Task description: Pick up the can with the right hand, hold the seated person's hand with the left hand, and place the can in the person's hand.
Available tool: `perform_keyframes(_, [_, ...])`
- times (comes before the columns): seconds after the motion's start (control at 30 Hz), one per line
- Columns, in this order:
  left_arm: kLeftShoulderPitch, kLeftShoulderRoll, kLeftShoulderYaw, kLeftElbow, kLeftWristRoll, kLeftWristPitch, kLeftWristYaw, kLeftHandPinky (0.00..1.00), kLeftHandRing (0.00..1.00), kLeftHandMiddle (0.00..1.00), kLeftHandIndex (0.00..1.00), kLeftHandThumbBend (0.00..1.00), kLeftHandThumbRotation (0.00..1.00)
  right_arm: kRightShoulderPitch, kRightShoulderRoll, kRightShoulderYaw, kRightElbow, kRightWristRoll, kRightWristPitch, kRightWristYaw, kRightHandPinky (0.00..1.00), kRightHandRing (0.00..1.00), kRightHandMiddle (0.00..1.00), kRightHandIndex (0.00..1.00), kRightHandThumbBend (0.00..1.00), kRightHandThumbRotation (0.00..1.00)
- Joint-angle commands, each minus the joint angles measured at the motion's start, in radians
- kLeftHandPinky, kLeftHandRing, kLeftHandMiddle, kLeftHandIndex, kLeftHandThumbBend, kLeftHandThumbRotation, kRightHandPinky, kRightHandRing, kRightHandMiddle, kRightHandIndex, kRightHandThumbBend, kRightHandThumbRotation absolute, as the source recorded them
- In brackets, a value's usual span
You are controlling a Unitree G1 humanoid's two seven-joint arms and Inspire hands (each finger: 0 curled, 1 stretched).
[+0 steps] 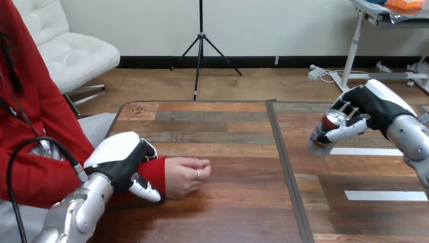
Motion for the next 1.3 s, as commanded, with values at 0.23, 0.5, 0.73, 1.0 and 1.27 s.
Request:
perform_keyframes(0.23, [-0.133, -0.065, 0.061, -0.184, -0.064, -0.037, 0.055, 0.22, 0.28, 0.36, 0.35, 0.7, 0.0, -0.173, 0.033, -0.024, -0.098, 0.019, -0.015, -0.014, 0.34, 0.37, 0.43, 0.48, 0.73, 0.0])
perform_keyframes(0.5, [-0.166, -0.083, 0.065, -0.19, -0.079, -0.05, 0.055, 0.22, 0.28, 0.36, 0.35, 0.68, 0.0, -0.187, 0.053, -0.017, -0.11, 0.012, -0.025, -0.012, 0.33, 0.36, 0.43, 0.48, 0.74, 0.0])
perform_keyframes(0.73, [-0.191, -0.108, 0.065, -0.194, -0.077, -0.033, 0.049, 0.23, 0.29, 0.37, 0.36, 0.7, 0.0, -0.197, 0.075, -0.015, -0.123, 0.011, -0.016, -0.006, 0.33, 0.36, 0.43, 0.47, 0.74, 0.0])
perform_keyframes(1.0, [-0.219, -0.132, 0.06, -0.203, -0.075, -0.017, 0.033, 0.23, 0.29, 0.37, 0.36, 0.7, 0.0, -0.2, 0.096, -0.013, -0.144, 0.013, -0.042, 0.005, 0.33, 0.36, 0.43, 0.46, 0.73, 0.0])
perform_keyframes(1.27, [-0.249, -0.152, 0.051, -0.192, -0.072, -0.017, 0.033, 0.22, 0.29, 0.37, 0.36, 0.7, 0.0, -0.206, 0.113, -0.006, -0.168, 0.004, -0.05, 0.011, 0.33, 0.37, 0.43, 0.46, 0.73, 0.0])
